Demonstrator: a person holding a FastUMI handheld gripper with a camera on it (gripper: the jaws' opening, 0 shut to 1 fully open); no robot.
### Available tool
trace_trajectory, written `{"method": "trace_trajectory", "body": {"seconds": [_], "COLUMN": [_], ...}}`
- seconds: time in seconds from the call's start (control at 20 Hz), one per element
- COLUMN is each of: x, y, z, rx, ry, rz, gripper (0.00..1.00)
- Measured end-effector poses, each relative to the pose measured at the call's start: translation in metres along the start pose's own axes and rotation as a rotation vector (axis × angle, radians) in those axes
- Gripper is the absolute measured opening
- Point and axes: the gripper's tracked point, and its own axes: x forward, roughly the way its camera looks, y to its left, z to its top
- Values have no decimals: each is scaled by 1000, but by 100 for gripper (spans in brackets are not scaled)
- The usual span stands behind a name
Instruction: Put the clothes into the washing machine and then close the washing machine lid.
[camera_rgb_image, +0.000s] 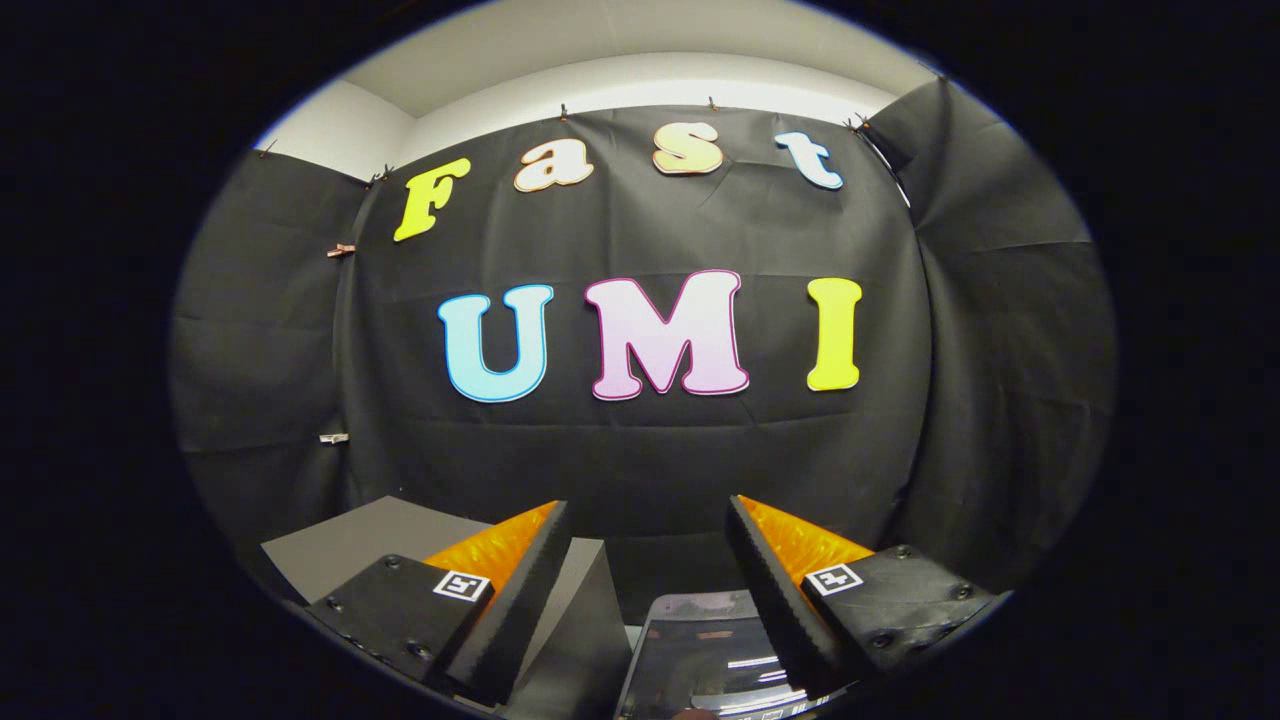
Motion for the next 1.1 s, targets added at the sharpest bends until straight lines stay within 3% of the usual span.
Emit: {"method": "trace_trajectory", "body": {"seconds": [1.1], "x": [-2], "y": [-13], "z": [-16], "rx": [-67], "ry": [50], "rz": [0], "gripper": [99]}}
